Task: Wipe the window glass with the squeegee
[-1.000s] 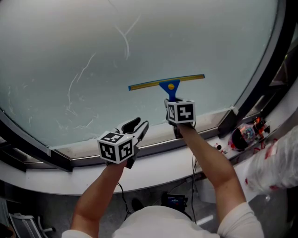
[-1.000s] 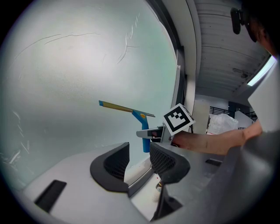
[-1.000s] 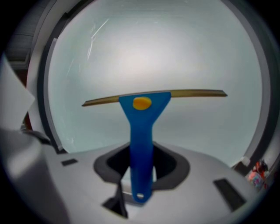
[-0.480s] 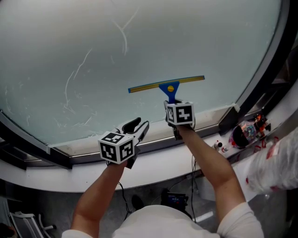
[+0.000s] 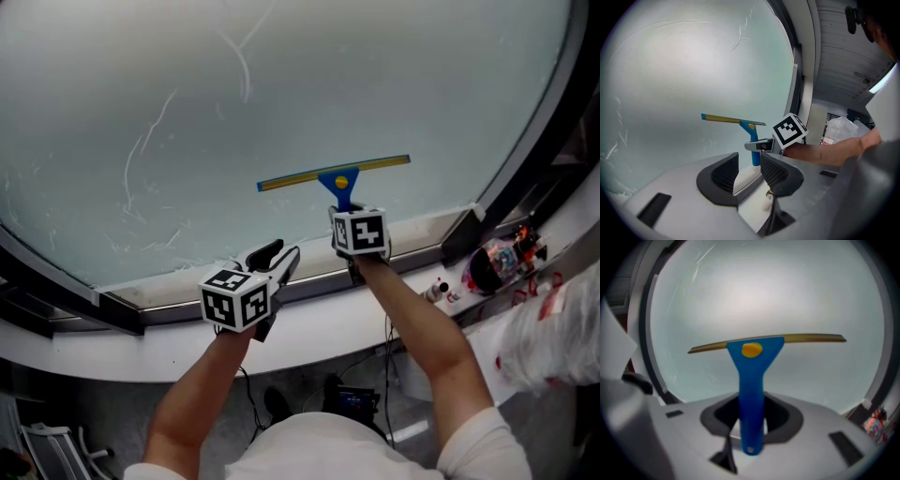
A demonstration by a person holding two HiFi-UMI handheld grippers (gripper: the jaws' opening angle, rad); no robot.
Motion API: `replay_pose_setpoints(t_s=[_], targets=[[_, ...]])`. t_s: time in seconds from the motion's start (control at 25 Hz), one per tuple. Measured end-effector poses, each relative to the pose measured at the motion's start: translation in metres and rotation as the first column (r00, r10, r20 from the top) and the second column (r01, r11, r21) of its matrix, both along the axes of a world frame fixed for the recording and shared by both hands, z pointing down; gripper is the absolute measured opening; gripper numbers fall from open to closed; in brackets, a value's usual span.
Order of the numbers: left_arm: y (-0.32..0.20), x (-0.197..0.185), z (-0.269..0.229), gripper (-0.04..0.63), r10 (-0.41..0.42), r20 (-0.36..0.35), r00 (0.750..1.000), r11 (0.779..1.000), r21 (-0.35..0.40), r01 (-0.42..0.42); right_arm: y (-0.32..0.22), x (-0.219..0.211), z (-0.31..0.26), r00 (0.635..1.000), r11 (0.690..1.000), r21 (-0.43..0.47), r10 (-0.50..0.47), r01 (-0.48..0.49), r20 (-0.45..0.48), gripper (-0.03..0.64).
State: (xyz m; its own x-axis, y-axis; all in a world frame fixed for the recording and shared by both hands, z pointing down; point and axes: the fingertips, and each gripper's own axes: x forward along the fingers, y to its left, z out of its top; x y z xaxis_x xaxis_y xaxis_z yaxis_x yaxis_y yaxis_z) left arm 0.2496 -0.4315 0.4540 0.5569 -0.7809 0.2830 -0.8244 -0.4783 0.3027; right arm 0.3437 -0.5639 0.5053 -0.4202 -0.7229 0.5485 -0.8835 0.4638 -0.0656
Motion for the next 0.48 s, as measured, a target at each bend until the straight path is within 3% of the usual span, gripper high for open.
replay_pose_setpoints(t_s=[0.48], targets=[[0.006,0.002,0.020,0.167,-0.006,0.001,1.000,0.999,-0.040,0.006,0.005,0.001,0.032,1.000,0.999,-0.046,0.000,-0.001,-0.006,0.147]])
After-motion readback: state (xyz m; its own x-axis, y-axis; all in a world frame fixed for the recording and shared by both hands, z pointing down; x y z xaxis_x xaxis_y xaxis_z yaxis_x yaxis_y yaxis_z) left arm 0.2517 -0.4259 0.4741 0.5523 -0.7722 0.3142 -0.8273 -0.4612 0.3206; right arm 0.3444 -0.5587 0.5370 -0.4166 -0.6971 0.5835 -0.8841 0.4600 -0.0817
